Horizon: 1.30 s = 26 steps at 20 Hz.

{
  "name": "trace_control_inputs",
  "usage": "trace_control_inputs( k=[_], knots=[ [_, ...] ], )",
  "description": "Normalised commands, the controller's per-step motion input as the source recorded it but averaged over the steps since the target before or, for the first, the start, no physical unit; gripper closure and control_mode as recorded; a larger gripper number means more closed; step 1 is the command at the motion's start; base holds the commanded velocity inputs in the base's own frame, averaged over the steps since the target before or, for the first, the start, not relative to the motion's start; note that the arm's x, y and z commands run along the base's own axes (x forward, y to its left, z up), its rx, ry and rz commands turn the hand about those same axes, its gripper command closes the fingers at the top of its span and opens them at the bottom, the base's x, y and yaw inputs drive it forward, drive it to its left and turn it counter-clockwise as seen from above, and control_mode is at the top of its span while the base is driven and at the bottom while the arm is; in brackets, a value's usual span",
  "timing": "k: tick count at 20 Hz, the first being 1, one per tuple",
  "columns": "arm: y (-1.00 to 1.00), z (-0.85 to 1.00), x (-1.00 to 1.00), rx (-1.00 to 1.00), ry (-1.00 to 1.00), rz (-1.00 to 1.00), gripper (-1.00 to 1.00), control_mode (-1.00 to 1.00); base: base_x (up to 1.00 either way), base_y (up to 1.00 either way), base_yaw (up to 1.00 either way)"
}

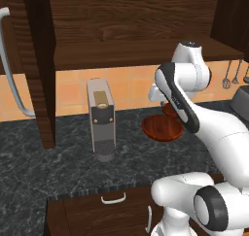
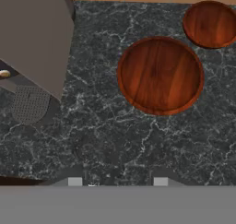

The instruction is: Pick up the bowls on the counter and stack them on top of one another in the open cabinet. Place the smaller bowl on top of the larger bowl.

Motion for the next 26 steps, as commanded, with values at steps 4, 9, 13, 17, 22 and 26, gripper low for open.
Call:
trace_control_inputs(
  k=[4, 9, 13, 17, 22, 26],
  knots=[
    [-0.46, -0.16, -0.03, 0.13, 0.02, -0.14, -1.0, -1.0, 0.0, 0.0, 0.0],
    [-1.0, -0.59, 0.0, 0.3, -0.03, -0.37, -1.0, -1.0, 0.0, 0.0, 0.0],
    [-1.0, -0.68, 0.14, 0.27, -0.18, -0.38, -1.0, -1.0, 0.0, 0.0, 0.0],
    [-1.0, -0.53, 0.42, 0.23, -0.16, -0.34, -1.0, -1.0, 0.0, 0.0, 0.0],
    [-0.6, -0.25, 0.66, 0.06, -0.04, -0.03, -1.0, -1.0, 0.0, 0.0, 0.0],
    [-0.51, -0.17, 0.92, 0.0, 0.0, 0.0, -1.0, -1.0, 0.0, 0.0, 0.0]
  ],
)
